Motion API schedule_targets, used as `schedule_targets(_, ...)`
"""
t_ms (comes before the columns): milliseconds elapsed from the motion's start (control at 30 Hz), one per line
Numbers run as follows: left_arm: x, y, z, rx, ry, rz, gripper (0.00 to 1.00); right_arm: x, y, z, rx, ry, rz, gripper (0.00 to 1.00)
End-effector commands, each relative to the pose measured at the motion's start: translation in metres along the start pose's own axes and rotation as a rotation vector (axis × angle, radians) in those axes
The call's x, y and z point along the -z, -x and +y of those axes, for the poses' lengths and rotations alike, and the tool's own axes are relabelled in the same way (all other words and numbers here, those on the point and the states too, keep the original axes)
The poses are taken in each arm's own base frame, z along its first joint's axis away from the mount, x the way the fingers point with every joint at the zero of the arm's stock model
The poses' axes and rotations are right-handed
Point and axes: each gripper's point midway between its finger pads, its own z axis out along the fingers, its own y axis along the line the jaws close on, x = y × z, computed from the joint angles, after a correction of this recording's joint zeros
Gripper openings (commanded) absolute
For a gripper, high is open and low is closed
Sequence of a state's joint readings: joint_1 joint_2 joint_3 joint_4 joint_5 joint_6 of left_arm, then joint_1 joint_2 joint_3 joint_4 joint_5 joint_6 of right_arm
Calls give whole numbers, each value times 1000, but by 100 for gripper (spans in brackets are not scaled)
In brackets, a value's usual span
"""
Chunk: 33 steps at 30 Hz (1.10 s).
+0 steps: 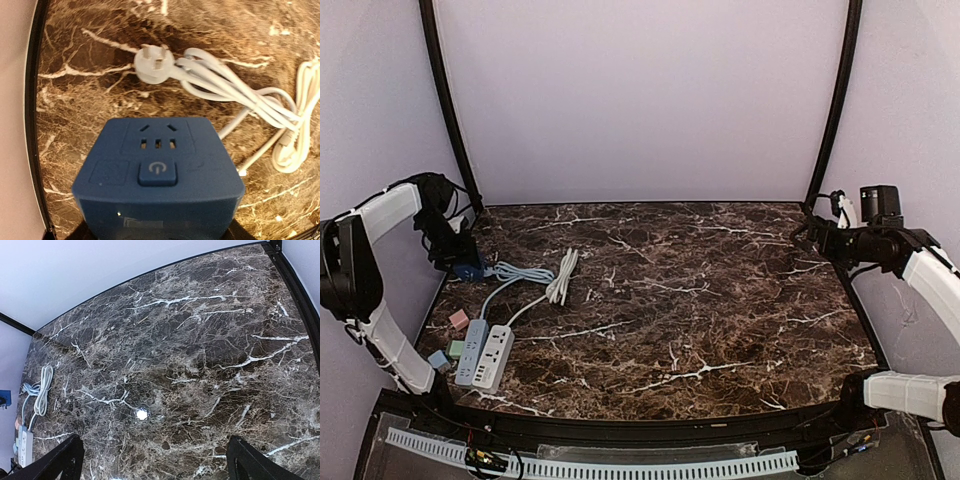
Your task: Insert the plug
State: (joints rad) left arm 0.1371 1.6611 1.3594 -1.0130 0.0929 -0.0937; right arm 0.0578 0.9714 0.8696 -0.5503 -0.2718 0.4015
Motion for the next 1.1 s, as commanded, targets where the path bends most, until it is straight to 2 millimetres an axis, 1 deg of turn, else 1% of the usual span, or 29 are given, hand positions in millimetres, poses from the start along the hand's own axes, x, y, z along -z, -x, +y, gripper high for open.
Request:
schedule_targets(0, 40, -8, -42, -56, -117, -55, 24, 0, 13, 17, -4, 85, -37, 99)
schedule_targets(100, 58, -12, -70, -109, -191, -99, 22, -1, 14, 29, 17, 138, -16, 99)
schedule_targets(133, 63, -14, -83, -125, -237, -106, 19, -2, 13, 34, 33, 164, -2, 99)
schedule_targets(233, 78, -23, -116, -198, -337, -141, 13, -1, 7, 62, 74, 317, 65, 99)
schedule_targets(333, 91, -29, -146, -277, -435, -179, 7, -3, 1, 82, 57, 414, 132, 99)
schedule_targets(367, 96, -37, -158, -322, -459, -187, 7, -4, -2, 87, 44, 431, 156, 99)
schedule_targets(400, 100, -38, -169, -357, -488, -208, 6, -6, -5, 93, 34, 449, 180, 99)
schedule_targets(433, 104, -48, -181, -407, -507, -217, 6, -7, -7, 99, 28, 468, 201, 98)
schedule_targets(467, 108, -52, -195, -456, -530, -244, 5, -8, -10, 105, 20, 480, 222, 99)
schedule_targets(500, 108, -59, -200, -479, -548, -251, 4, -8, -14, 113, 15, 493, 249, 99)
schedule_targets(533, 112, -62, -212, -518, -570, -276, 4, -9, -18, 118, 5, 503, 274, 99)
schedule_targets(567, 111, -68, -215, -535, -576, -285, 4, -9, -20, 124, -8, 514, 297, 99)
schedule_targets(600, 114, -72, -226, -573, -597, -307, 4, -9, -23, 130, -18, 523, 323, 99)
schedule_targets(633, 113, -78, -228, -591, -603, -314, 4, -10, -27, 135, -32, 528, 352, 99)
schedule_targets(733, 115, -98, -247, -684, -644, -351, 4, -11, -39, 149, -79, 542, 431, 99)
schedule_targets(767, 116, -99, -252, -711, -649, -373, 4, -11, -43, 154, -87, 547, 455, 99)
schedule_targets(800, 116, -109, -258, -745, -657, -373, 3, -12, -46, 158, -104, 544, 476, 99)
schedule_targets(833, 117, -115, -265, -785, -662, -387, 3, -12, -51, 161, -118, 541, 504, 99)
schedule_targets(867, 116, -119, -267, -812, -660, -396, 2, -12, -56, 164, -138, 539, 534, 99)
schedule_targets(900, 118, -127, -276, -851, -672, -406, 2, -12, -61, 166, -162, 536, 566, 99)
schedule_targets(933, 117, -130, -279, -876, -666, -417, 1, -13, -67, 169, -186, 533, 602, 99)
schedule_targets(967, 119, -138, -287, -911, -679, -423, 1, -12, -74, 172, -204, 532, 640, 99)
schedule_targets(1000, 117, -140, -291, -933, -677, -424, 1, -12, -79, 176, -222, 532, 673, 99)
schedule_targets(1033, 117, -149, -298, -964, -688, -419, 1, -10, -84, 180, -232, 534, 704, 99)
schedule_targets(1067, 114, -151, -303, -982, -687, -408, 1, -9, -89, 184, -236, 535, 728, 99)
